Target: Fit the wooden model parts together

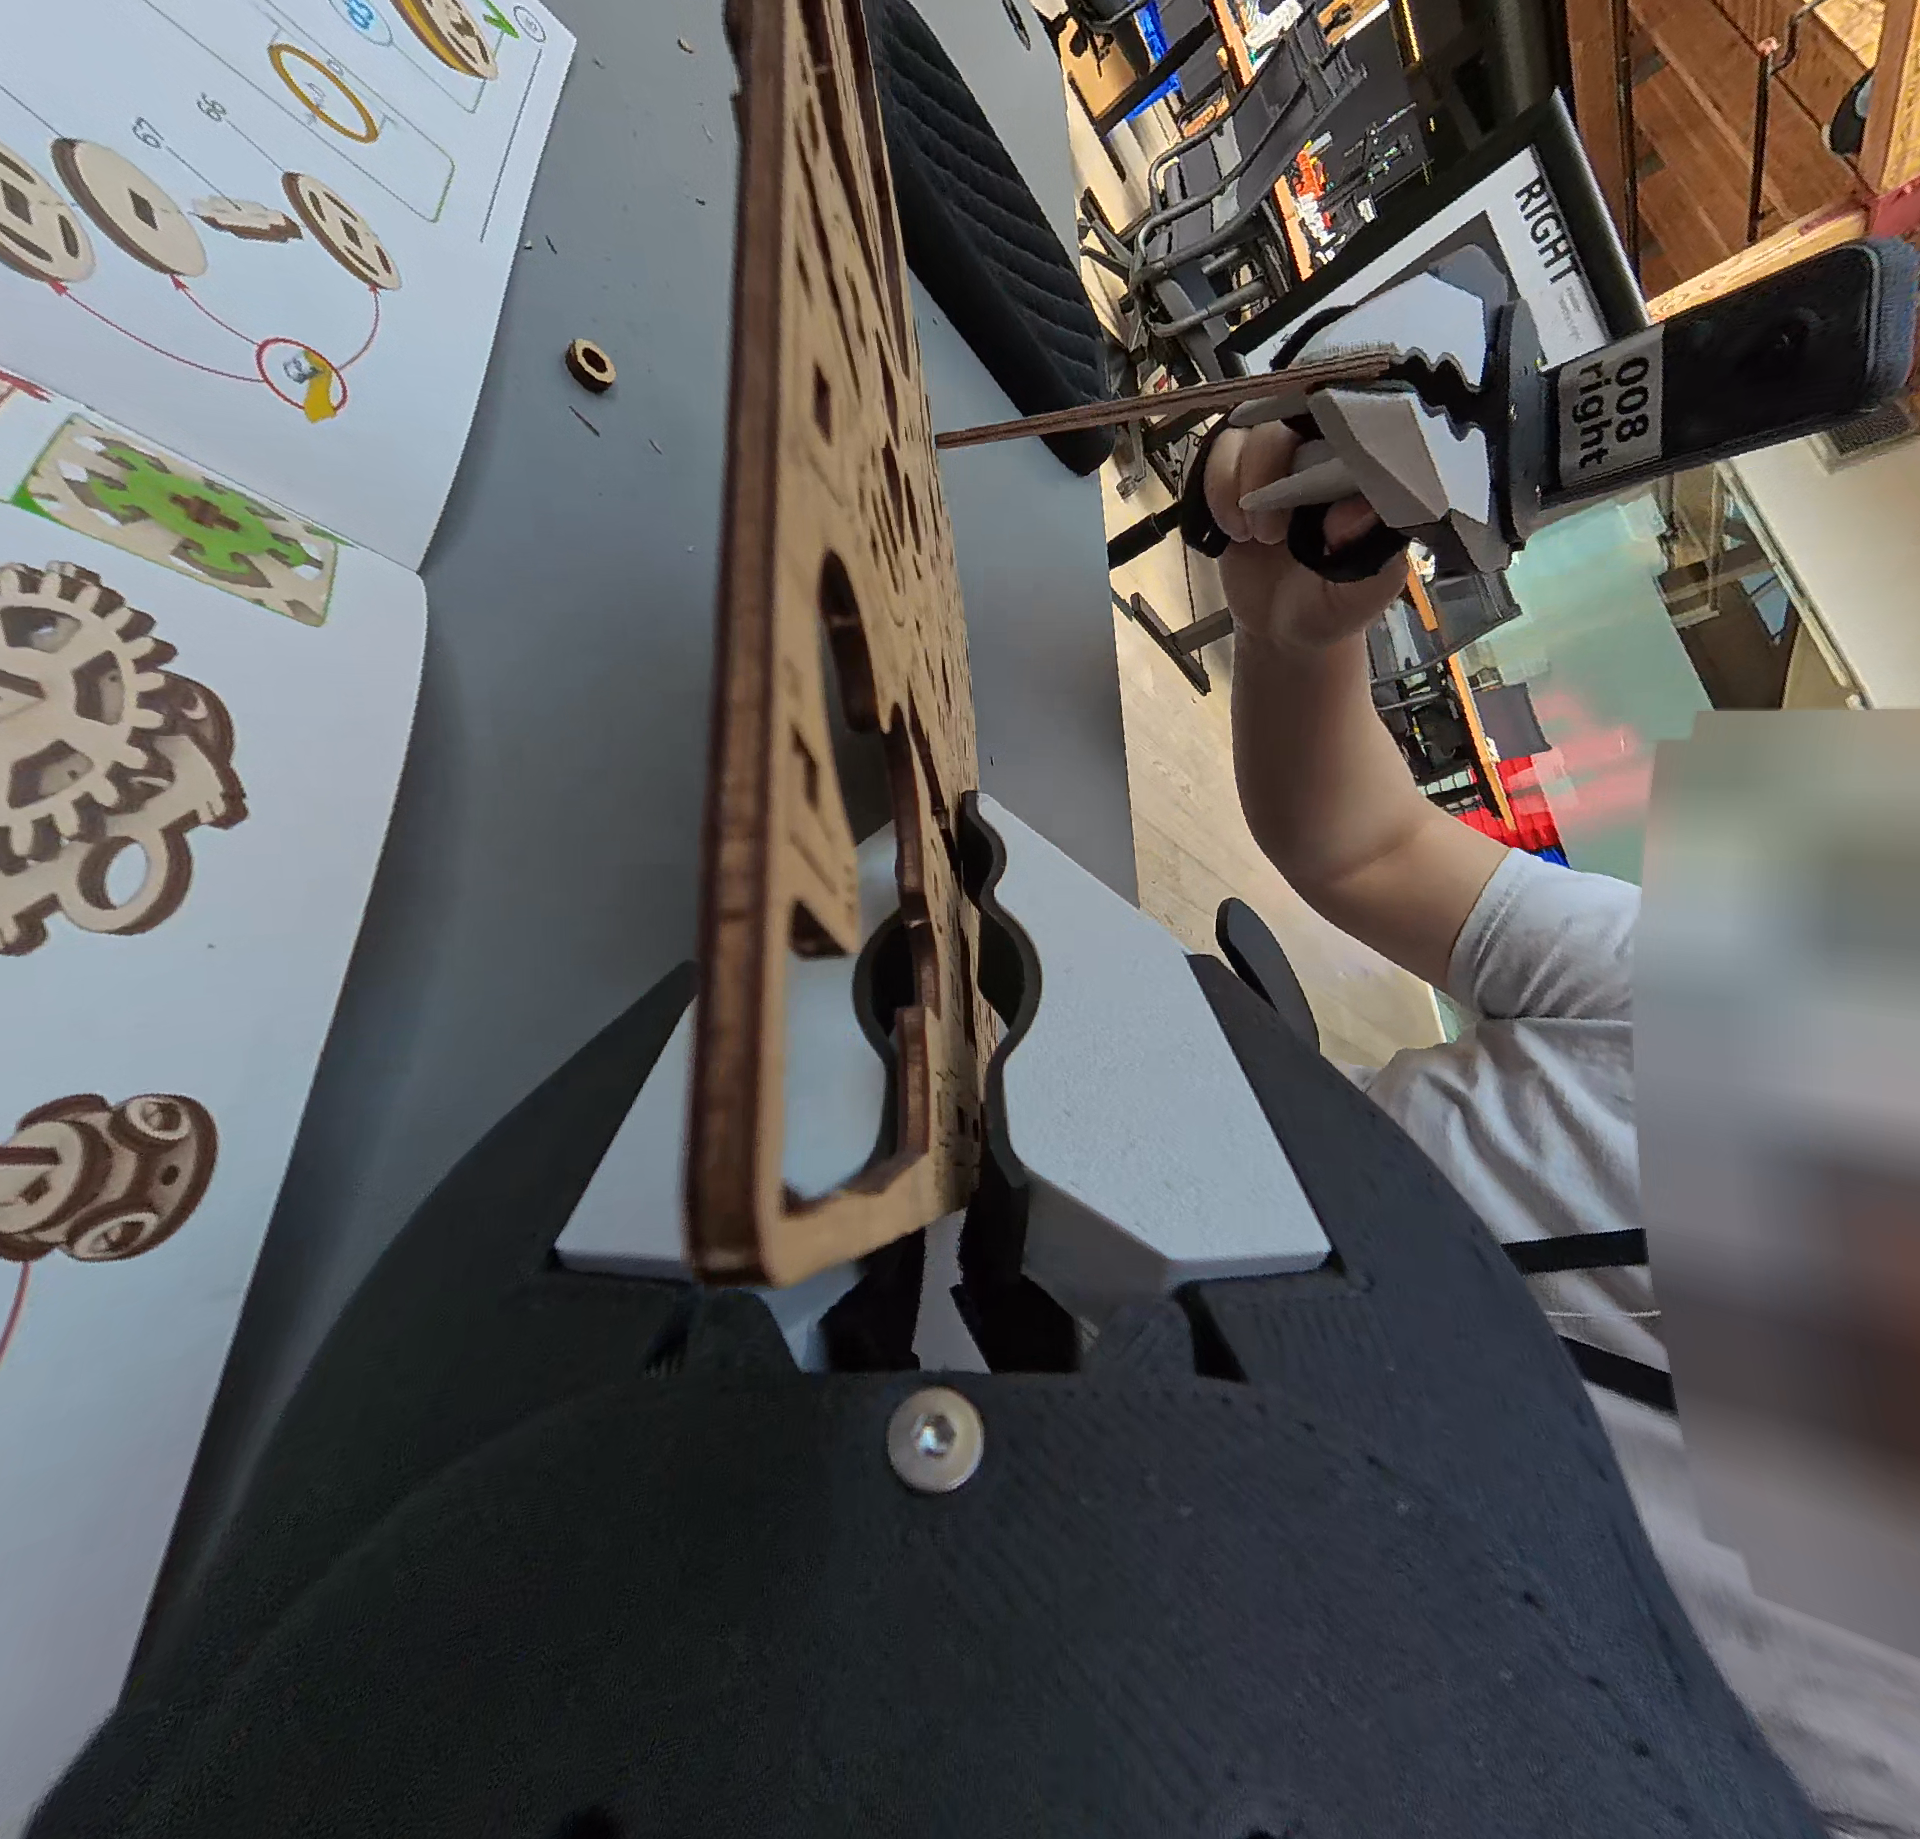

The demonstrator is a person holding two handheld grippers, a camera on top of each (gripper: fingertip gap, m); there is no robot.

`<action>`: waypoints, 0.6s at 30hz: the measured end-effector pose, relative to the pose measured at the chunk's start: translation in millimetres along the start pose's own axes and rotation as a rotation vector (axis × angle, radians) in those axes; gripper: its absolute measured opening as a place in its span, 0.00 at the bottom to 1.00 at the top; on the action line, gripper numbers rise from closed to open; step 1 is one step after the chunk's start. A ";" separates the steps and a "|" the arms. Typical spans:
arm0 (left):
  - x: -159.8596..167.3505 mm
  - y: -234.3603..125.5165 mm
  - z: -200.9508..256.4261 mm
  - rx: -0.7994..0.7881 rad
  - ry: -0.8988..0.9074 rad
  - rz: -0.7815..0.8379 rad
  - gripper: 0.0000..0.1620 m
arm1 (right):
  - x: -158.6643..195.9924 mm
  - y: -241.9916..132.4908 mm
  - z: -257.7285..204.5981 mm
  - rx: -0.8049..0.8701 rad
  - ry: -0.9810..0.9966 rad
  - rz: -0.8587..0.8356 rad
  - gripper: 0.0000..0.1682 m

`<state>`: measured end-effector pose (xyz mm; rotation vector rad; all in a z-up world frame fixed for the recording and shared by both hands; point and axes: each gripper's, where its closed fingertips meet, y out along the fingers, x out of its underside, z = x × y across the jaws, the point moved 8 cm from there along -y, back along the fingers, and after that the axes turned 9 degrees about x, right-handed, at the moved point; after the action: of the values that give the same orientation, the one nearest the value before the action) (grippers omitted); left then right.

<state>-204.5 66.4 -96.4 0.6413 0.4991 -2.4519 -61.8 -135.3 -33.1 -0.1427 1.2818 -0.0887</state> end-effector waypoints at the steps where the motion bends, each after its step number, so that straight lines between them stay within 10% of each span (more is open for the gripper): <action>1: 0.1 -0.1 -0.4 0.000 -0.004 0.000 0.00 | 2.0 0.0 1.7 -0.009 0.026 0.012 0.01; 18: 0.6 0.5 -0.5 0.021 -0.013 -0.008 0.00 | 8.7 9.8 5.6 -0.091 0.009 -0.047 0.01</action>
<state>-204.5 66.0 -97.2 0.6332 0.4727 -2.4700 -54.1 -126.6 -41.4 -0.2508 1.2927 -0.0713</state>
